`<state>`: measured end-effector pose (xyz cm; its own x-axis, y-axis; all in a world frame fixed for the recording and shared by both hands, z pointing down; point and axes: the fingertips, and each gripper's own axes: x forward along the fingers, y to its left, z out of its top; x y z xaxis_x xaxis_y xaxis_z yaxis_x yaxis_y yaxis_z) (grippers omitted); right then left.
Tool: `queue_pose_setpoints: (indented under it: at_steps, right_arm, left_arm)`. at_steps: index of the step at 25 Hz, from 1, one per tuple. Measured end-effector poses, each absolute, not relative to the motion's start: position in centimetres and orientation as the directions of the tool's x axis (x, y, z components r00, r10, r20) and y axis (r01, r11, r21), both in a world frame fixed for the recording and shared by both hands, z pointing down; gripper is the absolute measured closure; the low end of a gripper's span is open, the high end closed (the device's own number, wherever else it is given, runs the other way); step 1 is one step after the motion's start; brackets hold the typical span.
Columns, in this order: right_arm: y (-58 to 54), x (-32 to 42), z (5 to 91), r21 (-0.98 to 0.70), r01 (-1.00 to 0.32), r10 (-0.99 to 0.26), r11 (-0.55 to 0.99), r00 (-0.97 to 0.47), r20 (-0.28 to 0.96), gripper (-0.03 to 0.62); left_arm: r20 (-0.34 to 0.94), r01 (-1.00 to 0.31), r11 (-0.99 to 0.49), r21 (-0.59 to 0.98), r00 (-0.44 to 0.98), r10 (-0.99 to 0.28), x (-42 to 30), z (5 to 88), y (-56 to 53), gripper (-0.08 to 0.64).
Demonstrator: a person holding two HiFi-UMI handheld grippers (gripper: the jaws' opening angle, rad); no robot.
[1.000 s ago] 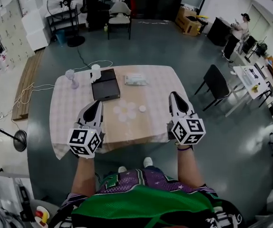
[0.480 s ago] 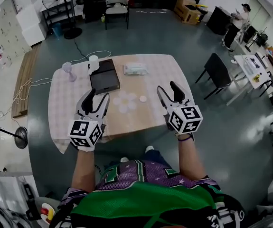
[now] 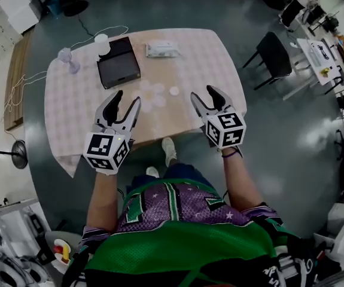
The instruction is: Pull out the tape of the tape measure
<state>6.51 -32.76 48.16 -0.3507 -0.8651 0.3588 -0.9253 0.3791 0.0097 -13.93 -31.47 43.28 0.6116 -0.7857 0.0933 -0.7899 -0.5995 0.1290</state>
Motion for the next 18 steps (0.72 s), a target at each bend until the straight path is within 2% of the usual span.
queue_pose_setpoints:
  at_steps: [10,18]
  right_arm:
    - [-37.8,7.0,56.7,-0.073,-0.922,-0.817,0.380,-0.371,0.442,0.374]
    - [-41.5,6.9,62.5,-0.057,-0.909,-0.764,0.414,-0.381,0.520,0.374]
  left_arm:
    - [0.144,-0.804,-0.583,0.119,0.595,-0.791,-12.4,46.1,-35.3,0.334]
    - [0.182,-0.823,-0.556,0.114,0.568,-0.803,-10.4,47.7,-38.2,0.334]
